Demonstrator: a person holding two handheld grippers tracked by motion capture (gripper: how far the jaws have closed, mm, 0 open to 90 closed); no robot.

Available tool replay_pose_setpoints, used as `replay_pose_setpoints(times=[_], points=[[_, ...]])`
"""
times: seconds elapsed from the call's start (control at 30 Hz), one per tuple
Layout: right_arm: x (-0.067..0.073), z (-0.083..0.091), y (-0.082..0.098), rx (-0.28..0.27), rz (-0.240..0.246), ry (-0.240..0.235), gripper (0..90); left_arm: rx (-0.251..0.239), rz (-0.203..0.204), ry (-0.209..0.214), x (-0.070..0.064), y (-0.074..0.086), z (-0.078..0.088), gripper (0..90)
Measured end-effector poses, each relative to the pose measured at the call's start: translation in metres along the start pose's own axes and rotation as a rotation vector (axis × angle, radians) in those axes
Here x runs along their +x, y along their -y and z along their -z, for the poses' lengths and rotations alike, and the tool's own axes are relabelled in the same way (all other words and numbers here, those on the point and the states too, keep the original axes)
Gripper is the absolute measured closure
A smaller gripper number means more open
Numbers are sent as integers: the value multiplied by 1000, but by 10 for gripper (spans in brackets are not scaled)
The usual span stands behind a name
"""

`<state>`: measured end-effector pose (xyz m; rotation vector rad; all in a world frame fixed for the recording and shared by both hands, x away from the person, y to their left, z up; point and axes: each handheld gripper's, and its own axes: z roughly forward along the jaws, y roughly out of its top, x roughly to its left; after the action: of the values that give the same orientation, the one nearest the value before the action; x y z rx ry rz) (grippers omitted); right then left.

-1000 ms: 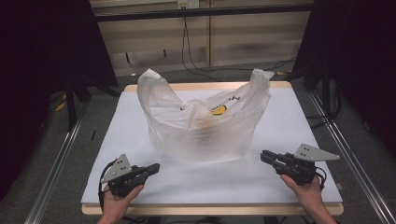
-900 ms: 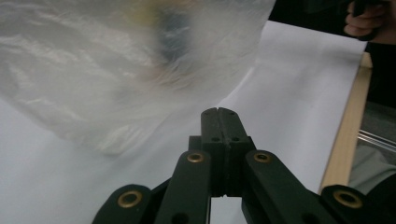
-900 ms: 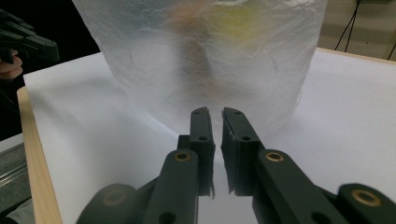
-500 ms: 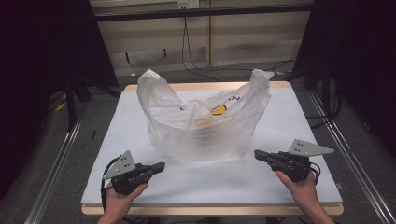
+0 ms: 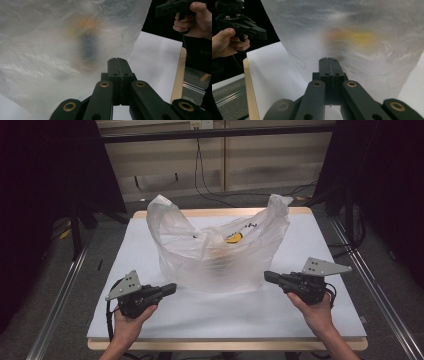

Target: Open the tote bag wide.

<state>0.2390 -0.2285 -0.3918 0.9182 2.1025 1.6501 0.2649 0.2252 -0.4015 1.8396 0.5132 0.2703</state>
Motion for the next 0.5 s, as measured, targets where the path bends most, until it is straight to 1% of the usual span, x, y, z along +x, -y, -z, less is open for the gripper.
replay_pose_setpoints(times=[0.03, 0.07, 0.1, 0.13, 0.17, 0.2, 0.27, 0.3, 0.37, 0.4, 0.43, 0.47, 0.5], points=[[0, 0, -3, -4, 2, -9, 900, -1, 1, -4, 0, -3, 0, 900], [1, -1, -5, -10, 7, -15, 900, -15, 0, 9, 0, -6, 0, 900], [2, 0, -8, -14, 9, -19, 900, -24, 1, -1, -2, -9, 0, 900], [3, 0, -11, -18, 11, -25, 900, -16, -18, -6, -1, -13, 1, 900], [3, 1, -15, -25, 20, -29, 900, -26, -9, -2, -2, -16, 0, 900], [4, 2, -17, -31, 20, -28, 900, -32, -19, -6, -2, -20, 0, 900], [5, 5, -26, -49, 24, -35, 900, -49, -23, 12, -3, -27, -2, 900], [5, 5, -29, -59, 22, -40, 900, -54, -13, 12, -3, -30, -4, 900], [5, 6, -37, -61, 31, -41, 900, -60, -30, 25, -3, -36, -6, 900], [6, 5, -40, -67, 31, -51, 900, -60, -32, 25, -4, -40, -7, 900], [6, 4, -44, -66, 37, -55, 900, -77, -30, 37, -4, -42, -9, 900], [7, 4, -47, -64, 44, -48, 900, -77, -37, 34, -4, -46, -9, 900], [8, 3, -52, -71, 47, -58, 900, -87, -40, 46, -4, -49, -10, 900]])
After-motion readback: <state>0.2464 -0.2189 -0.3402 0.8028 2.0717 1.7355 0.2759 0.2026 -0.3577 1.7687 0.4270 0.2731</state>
